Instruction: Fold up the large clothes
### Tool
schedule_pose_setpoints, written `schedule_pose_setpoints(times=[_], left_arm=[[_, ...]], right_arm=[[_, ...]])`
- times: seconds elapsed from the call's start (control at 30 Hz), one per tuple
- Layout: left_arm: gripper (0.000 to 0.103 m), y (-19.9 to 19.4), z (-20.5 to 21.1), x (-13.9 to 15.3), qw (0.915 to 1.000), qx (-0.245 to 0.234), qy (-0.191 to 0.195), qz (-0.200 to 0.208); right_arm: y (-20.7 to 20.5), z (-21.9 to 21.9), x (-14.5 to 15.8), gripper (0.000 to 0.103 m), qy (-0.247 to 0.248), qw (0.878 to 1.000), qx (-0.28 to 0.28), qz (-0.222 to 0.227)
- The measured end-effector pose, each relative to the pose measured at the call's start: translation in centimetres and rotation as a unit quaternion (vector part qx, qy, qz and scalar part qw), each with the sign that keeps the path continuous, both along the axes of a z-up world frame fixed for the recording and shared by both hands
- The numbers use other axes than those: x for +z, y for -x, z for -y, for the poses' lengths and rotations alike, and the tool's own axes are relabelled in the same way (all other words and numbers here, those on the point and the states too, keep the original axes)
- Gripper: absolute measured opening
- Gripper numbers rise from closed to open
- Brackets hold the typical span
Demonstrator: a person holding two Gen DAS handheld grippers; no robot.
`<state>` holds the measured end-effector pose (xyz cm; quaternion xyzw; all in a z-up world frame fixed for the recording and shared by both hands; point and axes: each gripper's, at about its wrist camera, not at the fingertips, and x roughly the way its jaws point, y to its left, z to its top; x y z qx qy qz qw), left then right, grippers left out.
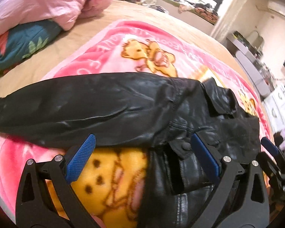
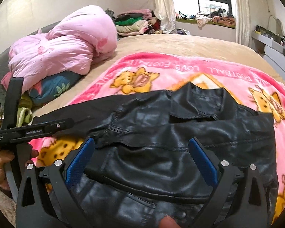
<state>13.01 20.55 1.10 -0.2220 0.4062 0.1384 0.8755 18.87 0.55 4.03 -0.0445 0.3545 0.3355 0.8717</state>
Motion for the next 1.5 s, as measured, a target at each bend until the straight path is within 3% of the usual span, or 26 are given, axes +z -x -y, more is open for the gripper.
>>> schedule_pose_setpoints(times=[0.4, 0.73, 1.2, 1.5], left_arm=[[0.094, 2.9, -5.4, 1.3, 0.9951, 0.095, -0.025, 0.011], [0.094, 5.6, -10.5, 0.2, 0.9848, 0.172, 0.02, 0.002], [0.094, 8.1, -15.0, -1.8, 0.969, 0.238, 0.065, -0.008], [0.094, 9.2, -17.7, -4.0, 0.9578, 0.267, 0.103, -0.025]], right_arm=[[0.7, -5.0, 1.7, 0.098, -0.024, 0.999, 0.032, -0.007], [1.7, -8.8, 2.1, 0.098, -0.032, 0.998, 0.054, -0.02], [3.5, -13.2, 0.9, 0.098, -0.021, 0.995, 0.089, -0.05], [4.8, -13.0, 0.2, 0.098, -0.03, 0.993, 0.089, -0.067]])
